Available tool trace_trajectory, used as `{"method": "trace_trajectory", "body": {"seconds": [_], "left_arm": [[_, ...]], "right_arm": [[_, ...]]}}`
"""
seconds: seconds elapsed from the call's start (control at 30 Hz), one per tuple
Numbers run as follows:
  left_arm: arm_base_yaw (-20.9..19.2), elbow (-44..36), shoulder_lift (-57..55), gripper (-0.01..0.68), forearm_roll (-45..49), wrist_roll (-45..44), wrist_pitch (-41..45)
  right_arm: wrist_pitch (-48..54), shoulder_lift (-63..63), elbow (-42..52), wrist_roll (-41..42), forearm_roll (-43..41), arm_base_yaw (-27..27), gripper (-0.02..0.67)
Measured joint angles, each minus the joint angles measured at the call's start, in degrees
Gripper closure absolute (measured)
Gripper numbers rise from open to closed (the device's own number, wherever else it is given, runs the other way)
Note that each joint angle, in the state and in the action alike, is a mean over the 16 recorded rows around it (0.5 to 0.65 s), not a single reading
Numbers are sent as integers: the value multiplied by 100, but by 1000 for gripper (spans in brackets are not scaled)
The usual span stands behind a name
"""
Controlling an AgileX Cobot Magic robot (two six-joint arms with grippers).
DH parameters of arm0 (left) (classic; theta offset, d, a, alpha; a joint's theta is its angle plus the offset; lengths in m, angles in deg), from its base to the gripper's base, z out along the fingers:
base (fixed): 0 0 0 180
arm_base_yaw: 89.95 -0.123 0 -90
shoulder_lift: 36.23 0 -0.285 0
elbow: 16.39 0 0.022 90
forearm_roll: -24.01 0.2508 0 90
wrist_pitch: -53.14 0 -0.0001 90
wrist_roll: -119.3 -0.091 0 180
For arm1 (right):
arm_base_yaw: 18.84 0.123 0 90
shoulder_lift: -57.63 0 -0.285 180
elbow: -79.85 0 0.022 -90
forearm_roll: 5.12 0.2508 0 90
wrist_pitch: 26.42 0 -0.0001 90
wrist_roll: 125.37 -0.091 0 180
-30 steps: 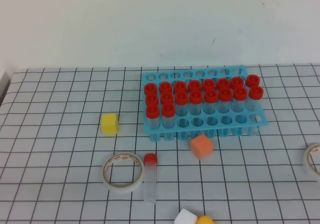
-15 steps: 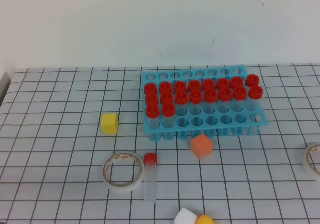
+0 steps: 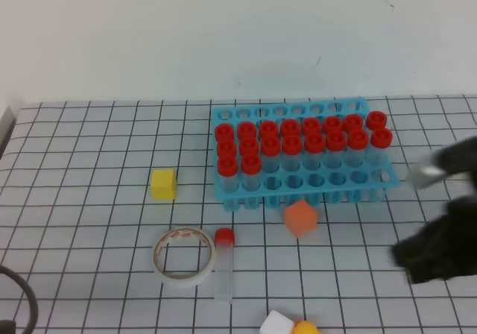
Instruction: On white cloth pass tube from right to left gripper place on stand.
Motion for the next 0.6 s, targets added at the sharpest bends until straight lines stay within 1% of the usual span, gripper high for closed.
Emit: {"method": "trace_trajectory", "body": {"seconds": [0.17, 0.3, 0.47, 0.53, 0.6], "left_arm": [[0, -43, -9, 674, -19, -3, -89], [0, -48, -9, 674, -34, -3, -136], [0, -55, -9, 674, -52, -3, -179], [0, -58, -9, 674, -60, -3, -188], [0, -59, -9, 674, -66, -3, -195]], "right_arm": [[-341, -1114, -600, -90, 279, 1188, 648], [-255, -1965, -1354, -361, 122, 1936, 648], [191, -2949, -2406, -820, -362, 2494, 638], [395, -3269, -2788, -1015, -571, 2620, 619], [564, -3537, -3131, -1229, -778, 2711, 579]]}}
